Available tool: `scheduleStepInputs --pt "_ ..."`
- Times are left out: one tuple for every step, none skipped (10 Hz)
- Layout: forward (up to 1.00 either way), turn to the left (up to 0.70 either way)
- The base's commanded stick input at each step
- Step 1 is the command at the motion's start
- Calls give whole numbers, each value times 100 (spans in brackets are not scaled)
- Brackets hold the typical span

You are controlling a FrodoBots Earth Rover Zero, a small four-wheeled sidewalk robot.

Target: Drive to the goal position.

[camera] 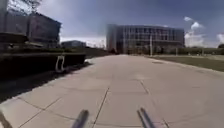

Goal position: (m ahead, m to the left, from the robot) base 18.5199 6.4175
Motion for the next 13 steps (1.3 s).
scheduleStepInputs --pt "100 -27" --pt "100 -27" --pt "100 -27" --pt "100 -27" --pt "100 0" --pt "100 0" --pt "100 0" --pt "100 0" --pt "100 0" --pt "100 0" --pt "100 0" --pt "100 0" --pt "100 0"
